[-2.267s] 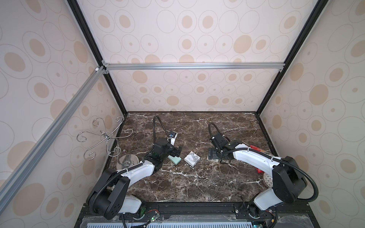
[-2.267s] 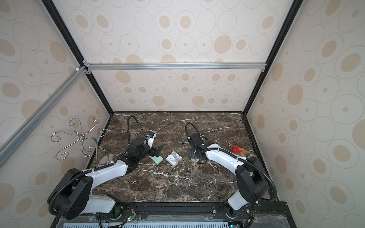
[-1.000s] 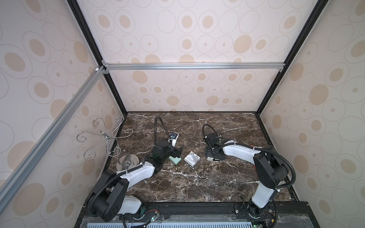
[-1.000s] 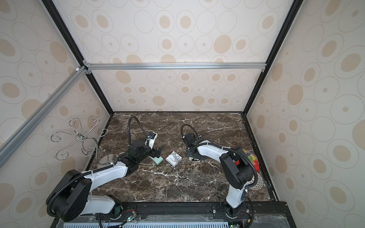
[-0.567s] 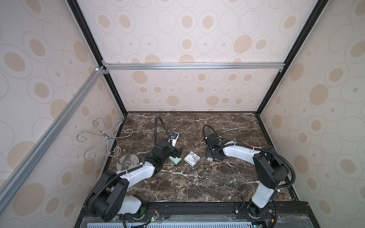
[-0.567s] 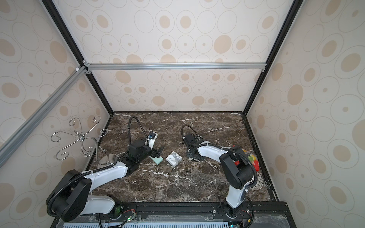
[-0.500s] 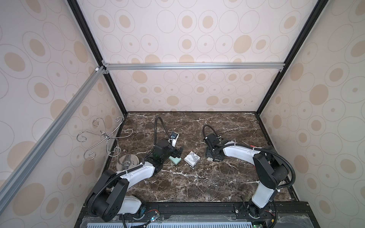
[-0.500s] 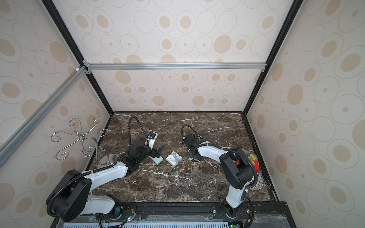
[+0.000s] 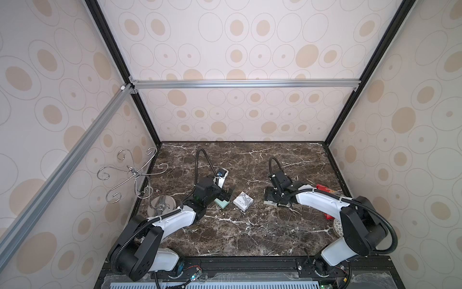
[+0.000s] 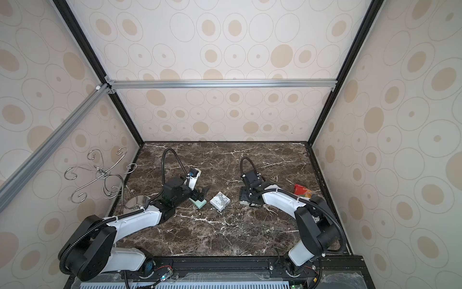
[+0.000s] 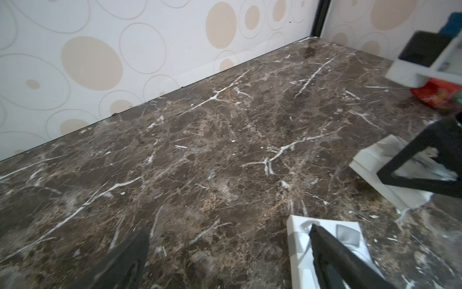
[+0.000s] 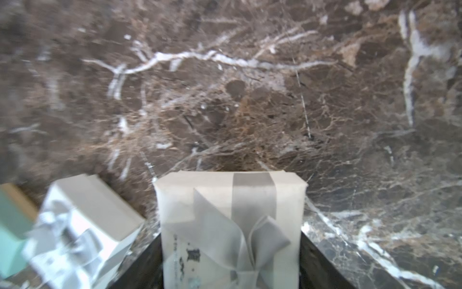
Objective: Take the rings out of the lift-off lid box
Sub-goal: Pick up the jewelry box from the center of the board.
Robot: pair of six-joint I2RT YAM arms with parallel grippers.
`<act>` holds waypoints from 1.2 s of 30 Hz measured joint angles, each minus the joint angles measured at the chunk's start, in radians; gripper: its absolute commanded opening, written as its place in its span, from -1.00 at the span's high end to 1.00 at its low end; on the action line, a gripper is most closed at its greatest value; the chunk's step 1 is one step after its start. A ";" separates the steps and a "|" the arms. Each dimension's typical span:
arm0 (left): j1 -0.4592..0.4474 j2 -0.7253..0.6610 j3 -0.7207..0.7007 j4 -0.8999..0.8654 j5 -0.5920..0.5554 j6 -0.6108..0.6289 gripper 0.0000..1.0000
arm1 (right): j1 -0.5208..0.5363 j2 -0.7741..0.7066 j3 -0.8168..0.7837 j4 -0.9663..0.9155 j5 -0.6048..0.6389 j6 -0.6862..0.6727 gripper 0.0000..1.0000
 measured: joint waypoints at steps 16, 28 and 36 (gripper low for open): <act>-0.059 0.050 -0.047 0.292 0.401 0.175 -1.00 | -0.188 -0.227 -0.087 0.167 -0.640 -0.048 -0.43; -0.153 0.190 -0.043 0.400 0.486 0.219 -1.00 | -0.193 -0.223 -0.100 0.297 -0.848 0.014 -0.43; -0.161 0.229 -0.045 0.608 0.471 0.153 -0.86 | -0.194 -0.213 -0.138 0.367 -0.893 0.057 -0.43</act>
